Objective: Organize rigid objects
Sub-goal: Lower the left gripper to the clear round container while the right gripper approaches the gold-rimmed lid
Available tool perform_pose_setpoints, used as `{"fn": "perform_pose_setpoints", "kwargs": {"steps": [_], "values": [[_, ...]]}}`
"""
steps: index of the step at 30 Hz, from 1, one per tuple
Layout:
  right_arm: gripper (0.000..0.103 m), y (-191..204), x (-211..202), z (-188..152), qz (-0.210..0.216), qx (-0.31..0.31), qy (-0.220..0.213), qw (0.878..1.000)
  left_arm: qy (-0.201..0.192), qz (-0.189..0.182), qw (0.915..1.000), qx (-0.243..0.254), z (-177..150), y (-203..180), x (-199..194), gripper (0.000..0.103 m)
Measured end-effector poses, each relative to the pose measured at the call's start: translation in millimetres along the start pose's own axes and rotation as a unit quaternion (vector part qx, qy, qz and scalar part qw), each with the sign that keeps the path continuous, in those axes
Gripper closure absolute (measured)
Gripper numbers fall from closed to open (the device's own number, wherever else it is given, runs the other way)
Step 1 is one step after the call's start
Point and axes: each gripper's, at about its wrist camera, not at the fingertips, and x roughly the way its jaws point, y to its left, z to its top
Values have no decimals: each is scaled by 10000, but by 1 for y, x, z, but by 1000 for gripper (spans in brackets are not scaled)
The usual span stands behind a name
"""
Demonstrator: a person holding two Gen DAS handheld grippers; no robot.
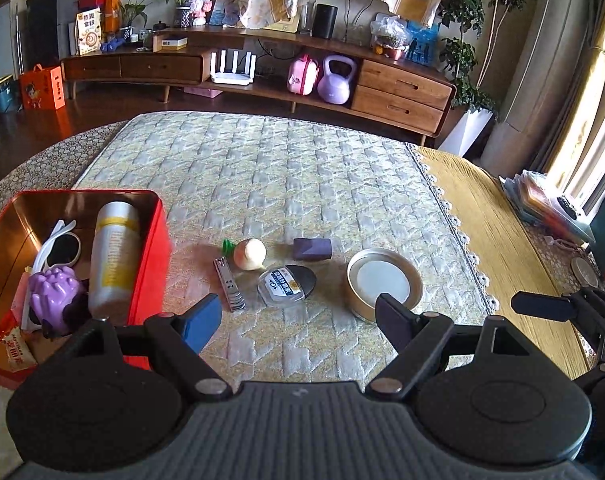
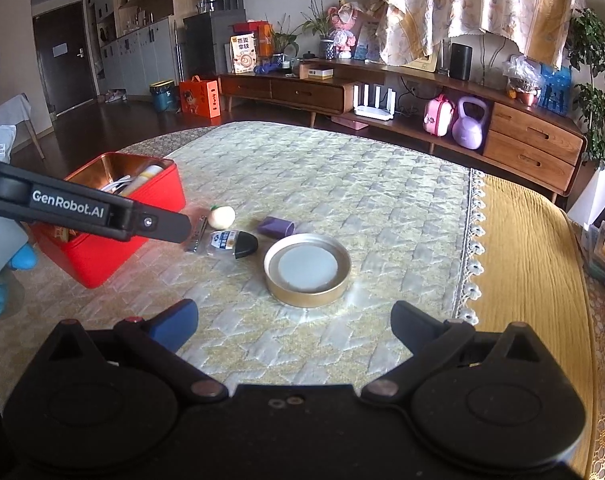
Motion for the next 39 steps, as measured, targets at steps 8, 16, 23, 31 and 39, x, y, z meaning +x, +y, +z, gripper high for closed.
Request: {"fn": "perform_pose_setpoints", "kwargs": {"steps": [8, 16, 23, 31, 39], "values": [[1, -7, 29, 1, 14, -221, 86, 9997, 135, 74, 9996, -234, 7, -3, 41, 19], [4, -14, 59, 4, 16, -217, 152, 9996, 140, 289, 9993, -206, 7, -3, 71, 19], [6, -15, 77, 6, 23, -220, 172, 9996, 110, 354, 9991, -197, 3, -2, 84, 20], [12, -16, 91, 6, 38, -207, 229, 9995, 10, 156, 9997, -174, 0, -4, 87, 24], [31, -17, 96, 3, 106, -207, 163, 9996, -98, 49, 9998, -162, -6, 1, 82, 24]]}}
